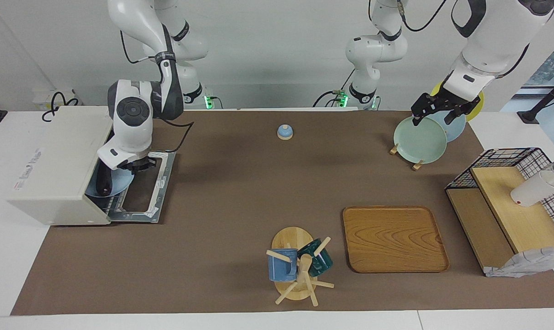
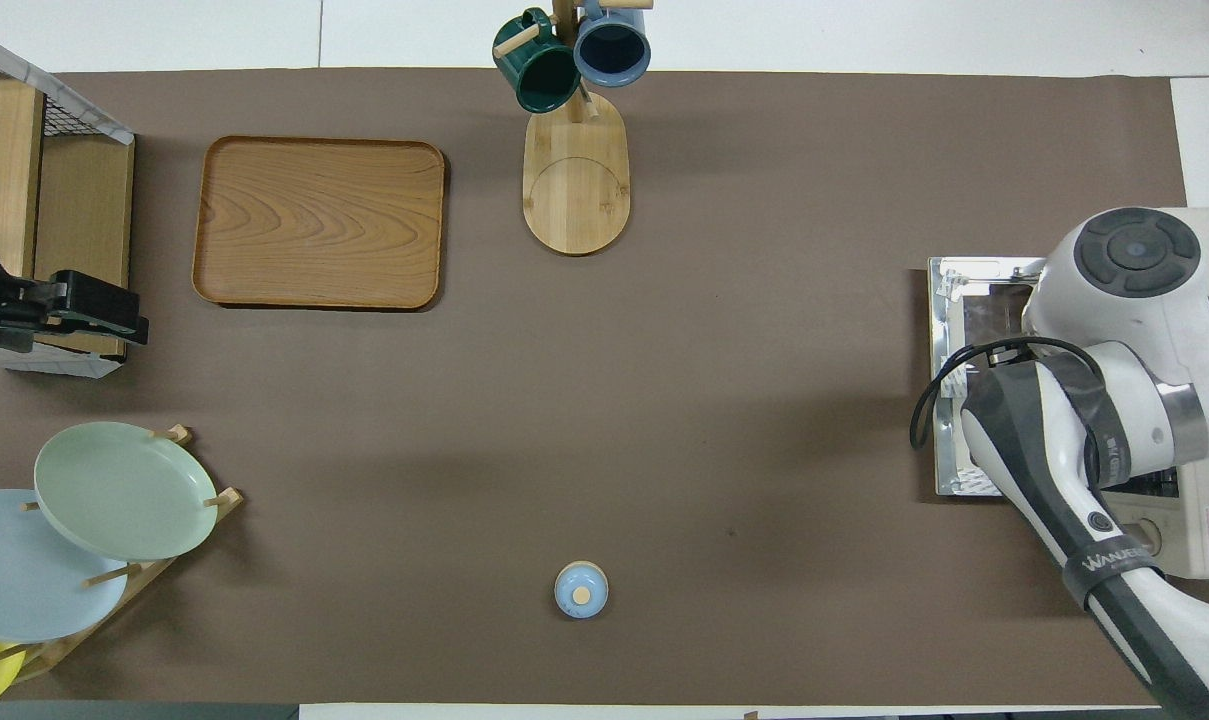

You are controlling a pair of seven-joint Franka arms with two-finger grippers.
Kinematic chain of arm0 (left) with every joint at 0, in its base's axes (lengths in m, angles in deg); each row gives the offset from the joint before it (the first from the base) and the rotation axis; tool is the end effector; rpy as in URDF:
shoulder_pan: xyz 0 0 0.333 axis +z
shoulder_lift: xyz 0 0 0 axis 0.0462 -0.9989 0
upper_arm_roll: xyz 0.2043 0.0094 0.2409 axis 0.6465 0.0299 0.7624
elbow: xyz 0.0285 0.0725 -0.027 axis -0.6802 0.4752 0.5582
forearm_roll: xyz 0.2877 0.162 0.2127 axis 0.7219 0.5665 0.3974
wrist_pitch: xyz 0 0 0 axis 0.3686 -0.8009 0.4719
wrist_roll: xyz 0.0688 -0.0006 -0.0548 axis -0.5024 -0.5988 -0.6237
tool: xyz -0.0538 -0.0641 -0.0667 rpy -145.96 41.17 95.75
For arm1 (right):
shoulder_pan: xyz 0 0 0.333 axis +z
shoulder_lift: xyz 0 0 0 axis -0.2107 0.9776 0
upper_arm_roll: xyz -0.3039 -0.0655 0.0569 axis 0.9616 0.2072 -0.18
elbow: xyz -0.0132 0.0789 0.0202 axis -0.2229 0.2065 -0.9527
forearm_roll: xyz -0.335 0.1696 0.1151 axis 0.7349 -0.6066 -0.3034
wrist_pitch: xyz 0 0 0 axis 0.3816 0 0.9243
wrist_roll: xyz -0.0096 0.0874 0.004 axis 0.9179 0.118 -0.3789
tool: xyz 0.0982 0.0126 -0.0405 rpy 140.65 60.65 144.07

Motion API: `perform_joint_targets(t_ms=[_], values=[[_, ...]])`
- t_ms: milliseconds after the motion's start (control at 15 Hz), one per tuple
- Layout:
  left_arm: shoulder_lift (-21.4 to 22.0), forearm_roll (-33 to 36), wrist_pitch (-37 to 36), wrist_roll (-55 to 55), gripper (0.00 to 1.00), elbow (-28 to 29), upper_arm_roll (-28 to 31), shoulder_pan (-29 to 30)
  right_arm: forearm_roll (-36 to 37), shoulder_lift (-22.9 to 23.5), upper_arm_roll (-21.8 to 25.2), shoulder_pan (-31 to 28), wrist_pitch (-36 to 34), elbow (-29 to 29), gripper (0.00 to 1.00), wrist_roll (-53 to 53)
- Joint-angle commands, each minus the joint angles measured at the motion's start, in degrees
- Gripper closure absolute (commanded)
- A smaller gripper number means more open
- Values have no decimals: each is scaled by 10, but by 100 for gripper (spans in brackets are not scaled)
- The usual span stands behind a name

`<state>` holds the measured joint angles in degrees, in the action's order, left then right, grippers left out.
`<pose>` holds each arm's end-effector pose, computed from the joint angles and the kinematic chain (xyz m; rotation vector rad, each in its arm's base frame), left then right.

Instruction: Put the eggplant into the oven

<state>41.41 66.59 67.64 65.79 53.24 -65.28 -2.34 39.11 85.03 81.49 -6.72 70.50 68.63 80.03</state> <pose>0.5376 -0.0547 0.6176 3.1152 -0.0397 -0.1236 0.5458 -0.0284 0.3742 2.7482 0.1133 -0.2091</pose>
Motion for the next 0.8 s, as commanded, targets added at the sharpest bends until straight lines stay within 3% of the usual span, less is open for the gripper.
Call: perform_joint_targets(t_ms=[0,133,200,400,533,600,733], values=[[8,9,-7,-3,0,0,2,-2,2,-10,-8,-19,15,20,90,-19],[8,9,-7,-3,0,0,2,-2,1,-8,-9,-17,13,17,69,-18],[8,9,-7,-3,0,0,2,-3,1,-8,-10,-13,10,12,65,-18],[8,9,-7,-3,0,0,2,-3,-28,-8,-16,-9,-3,-11,63,-18],[8,9,-7,-3,0,0,2,-2,-58,-7,-40,-8,-50,-48,64,-15],[8,9,-7,-3,0,0,2,-2,-76,-4,-44,-2,-61,-61,73,-12],[8,9,-7,-3,0,0,2,-2,-105,-4,-44,5,-30,-47,100,3]])
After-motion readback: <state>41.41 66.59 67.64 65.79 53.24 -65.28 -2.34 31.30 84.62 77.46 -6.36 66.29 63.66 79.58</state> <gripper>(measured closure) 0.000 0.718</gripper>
